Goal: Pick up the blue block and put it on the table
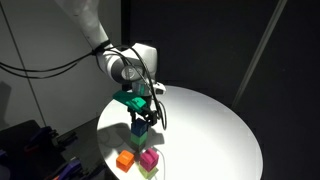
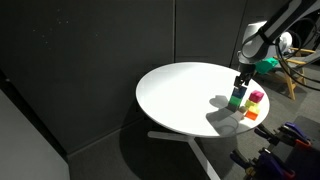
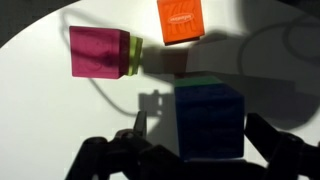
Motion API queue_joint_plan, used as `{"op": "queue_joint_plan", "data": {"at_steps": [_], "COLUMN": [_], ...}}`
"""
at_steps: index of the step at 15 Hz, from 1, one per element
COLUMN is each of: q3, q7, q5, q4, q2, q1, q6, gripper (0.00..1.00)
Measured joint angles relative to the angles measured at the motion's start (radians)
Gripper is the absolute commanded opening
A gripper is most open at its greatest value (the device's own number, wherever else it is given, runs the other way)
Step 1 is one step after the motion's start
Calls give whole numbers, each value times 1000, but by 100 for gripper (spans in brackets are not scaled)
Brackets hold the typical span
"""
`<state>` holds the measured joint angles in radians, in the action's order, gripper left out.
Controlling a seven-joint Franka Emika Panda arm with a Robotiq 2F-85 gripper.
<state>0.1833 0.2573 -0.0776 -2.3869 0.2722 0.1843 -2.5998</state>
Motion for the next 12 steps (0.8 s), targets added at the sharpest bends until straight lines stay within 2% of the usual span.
{"op": "queue_joint_plan", "data": {"at_steps": [1,2,7,12], "q3": [0,0,-2,-5], "q7": [0,0,0,0], "q5": [0,0,0,0], "q4": [0,1,4,6], "q2": [3,7,25,32], "q1": [0,0,0,0], "q6": [-4,-7,-10,-9], "gripper": [75,74,34,27]}}
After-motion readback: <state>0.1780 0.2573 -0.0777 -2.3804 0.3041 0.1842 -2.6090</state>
